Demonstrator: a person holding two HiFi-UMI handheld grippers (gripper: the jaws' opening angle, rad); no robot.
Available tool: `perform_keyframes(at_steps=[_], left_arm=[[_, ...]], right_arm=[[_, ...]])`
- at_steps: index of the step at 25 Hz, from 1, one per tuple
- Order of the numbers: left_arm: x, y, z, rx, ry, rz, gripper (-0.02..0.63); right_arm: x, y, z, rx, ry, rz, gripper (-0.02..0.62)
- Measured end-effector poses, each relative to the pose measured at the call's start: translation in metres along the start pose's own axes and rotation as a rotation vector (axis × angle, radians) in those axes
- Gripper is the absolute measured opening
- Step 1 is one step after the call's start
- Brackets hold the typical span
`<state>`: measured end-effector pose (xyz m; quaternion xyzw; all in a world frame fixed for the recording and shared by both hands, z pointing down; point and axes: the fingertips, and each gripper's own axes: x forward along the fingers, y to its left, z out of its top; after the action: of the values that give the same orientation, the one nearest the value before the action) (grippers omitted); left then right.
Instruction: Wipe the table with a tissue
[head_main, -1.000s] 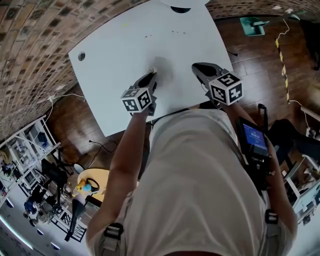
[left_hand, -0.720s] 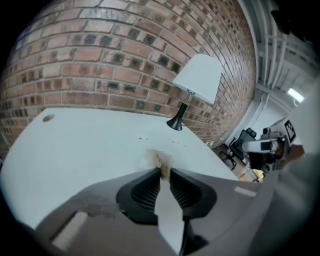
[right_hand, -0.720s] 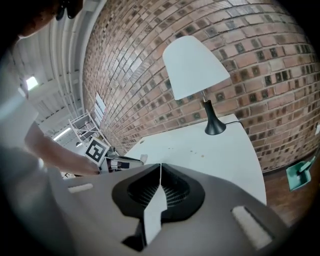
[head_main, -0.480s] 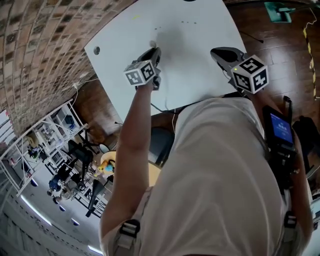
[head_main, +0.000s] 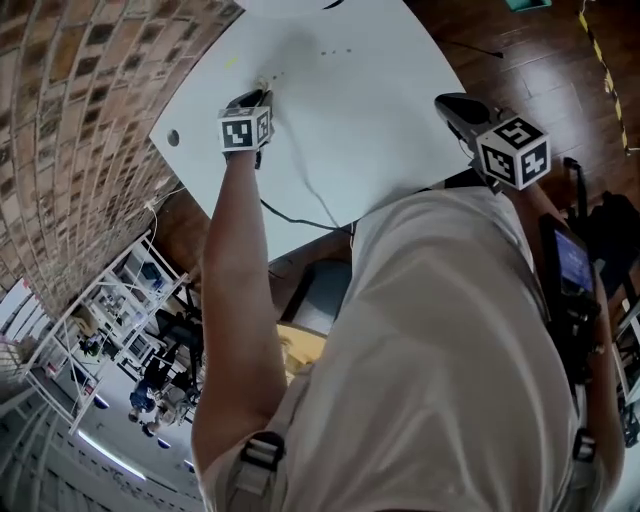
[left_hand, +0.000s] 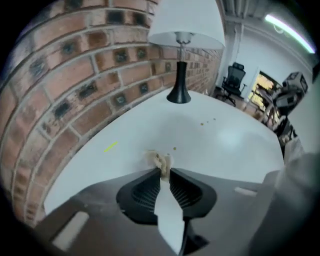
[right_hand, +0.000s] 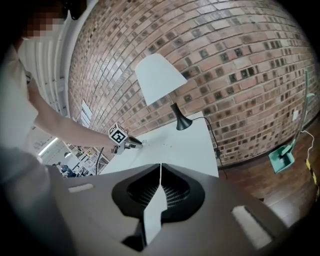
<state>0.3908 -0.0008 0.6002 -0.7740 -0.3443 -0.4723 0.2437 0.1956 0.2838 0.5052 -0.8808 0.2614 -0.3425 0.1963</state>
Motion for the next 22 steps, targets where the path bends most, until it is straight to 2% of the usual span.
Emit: perform_keyframes(at_steps=[3,8,9,11,13,15,22], left_arm=[[0.012,0.012,0.002,0.203,0.123,0.003,0.067],[0.023,0.024,-0.012,0.401,0.331,0.014,0.067],[0.025,0.025,-0.013,0.428,0.347,0.022,0.069],[0.029,0.022,-0.011,0.428,0.334,0.022,0.067],[0.031,0.018,-0.009,0.392,0.301,0.014,0.066],[0.027,0.019,-0.009,0.377,0.310,0.030,0.066],[0.037,0.001,0.000,0.455,0.285,0.009,0.066]], right_arm=[[-0.006,-0.008,-0.007,0.034,0.001,-0.018,0.014],[-0.006,-0.017,-0.008,0.059,-0.003,-0.025,0.014],[-0.006,-0.018,-0.007,0.063,-0.007,-0.024,0.014],[-0.005,-0.020,-0.004,0.072,-0.017,-0.023,0.014],[-0.004,-0.019,-0.004,0.077,-0.020,-0.021,0.014],[-0.001,-0.017,-0.003,0.079,-0.018,-0.016,0.014],[0.002,-0.015,-0.005,0.082,-0.008,-0.014,0.014]])
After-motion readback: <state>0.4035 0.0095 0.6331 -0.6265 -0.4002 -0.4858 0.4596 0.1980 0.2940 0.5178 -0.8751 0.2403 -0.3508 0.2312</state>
